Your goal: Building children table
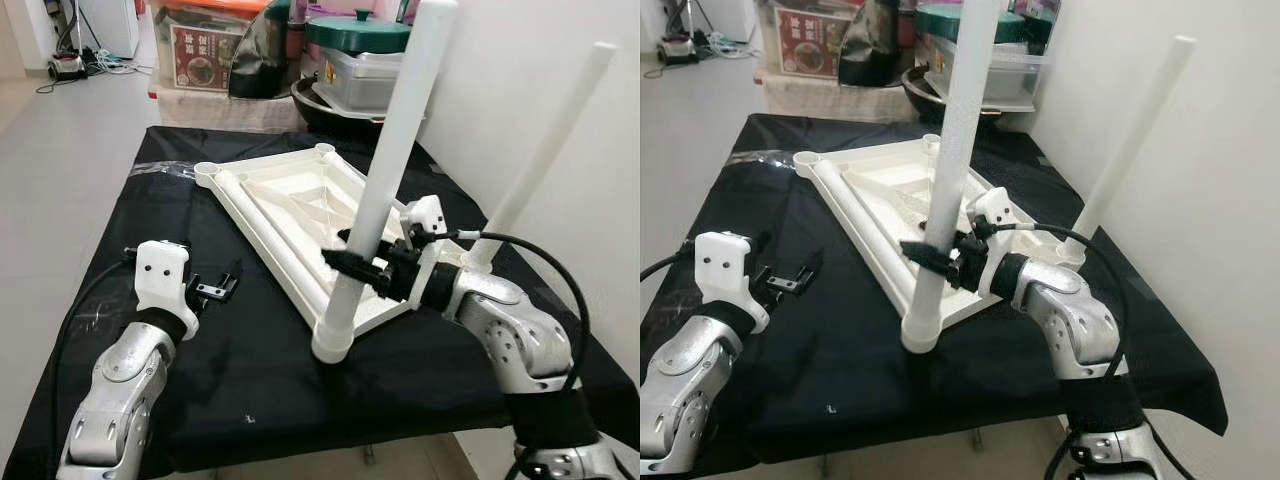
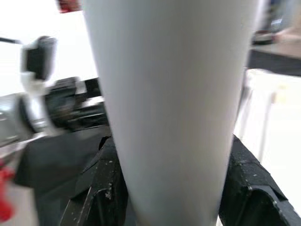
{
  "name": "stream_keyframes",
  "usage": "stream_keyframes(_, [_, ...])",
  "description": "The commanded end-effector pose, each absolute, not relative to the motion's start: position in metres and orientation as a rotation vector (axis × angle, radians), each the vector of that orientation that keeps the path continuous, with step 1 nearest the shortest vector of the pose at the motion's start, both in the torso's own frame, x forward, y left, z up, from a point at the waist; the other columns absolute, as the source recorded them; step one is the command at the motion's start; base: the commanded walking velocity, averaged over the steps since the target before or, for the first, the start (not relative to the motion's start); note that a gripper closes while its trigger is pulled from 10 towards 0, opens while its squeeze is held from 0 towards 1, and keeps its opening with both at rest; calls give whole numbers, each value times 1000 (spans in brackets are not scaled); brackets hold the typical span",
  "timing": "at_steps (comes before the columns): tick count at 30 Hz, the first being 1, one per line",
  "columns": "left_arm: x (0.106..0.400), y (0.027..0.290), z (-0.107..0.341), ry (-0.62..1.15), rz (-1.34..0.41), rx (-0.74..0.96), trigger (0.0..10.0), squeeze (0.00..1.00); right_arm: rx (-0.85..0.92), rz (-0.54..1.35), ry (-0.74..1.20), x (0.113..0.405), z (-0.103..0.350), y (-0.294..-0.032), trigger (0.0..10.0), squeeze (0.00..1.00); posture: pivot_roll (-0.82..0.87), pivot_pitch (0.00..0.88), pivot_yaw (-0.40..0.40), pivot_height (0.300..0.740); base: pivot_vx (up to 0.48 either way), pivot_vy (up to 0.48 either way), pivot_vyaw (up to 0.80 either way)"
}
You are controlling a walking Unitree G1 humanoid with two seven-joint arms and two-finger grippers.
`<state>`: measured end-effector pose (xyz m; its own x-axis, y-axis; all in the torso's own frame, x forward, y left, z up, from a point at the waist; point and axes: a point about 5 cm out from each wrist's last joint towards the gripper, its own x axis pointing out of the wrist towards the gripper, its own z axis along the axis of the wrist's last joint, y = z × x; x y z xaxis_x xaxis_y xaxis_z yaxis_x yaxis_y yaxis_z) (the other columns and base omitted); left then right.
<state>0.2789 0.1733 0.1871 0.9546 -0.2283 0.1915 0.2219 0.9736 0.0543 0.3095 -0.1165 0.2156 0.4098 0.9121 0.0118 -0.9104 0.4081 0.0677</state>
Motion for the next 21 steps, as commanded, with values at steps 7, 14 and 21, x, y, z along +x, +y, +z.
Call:
stream_keyframes(7, [279, 169, 185, -187, -244, 23, 10000, 0, 85, 1207, -6, 319, 216, -89, 9725, 0, 136, 0, -163, 740, 0, 0, 0])
stream_keyframes(14, [276, 171, 182, -181, -235, 25, 10000, 0, 96, 149, 221, 363, 173, -143, 0, 0, 123, 0, -167, 740, 0, 0, 0])
stream_keyframes(21, [276, 168, 182, -181, -237, 22, 10000, 0, 95, -229, 266, 329, 152, -165, 0, 0, 122, 0, -157, 740, 0, 0, 0])
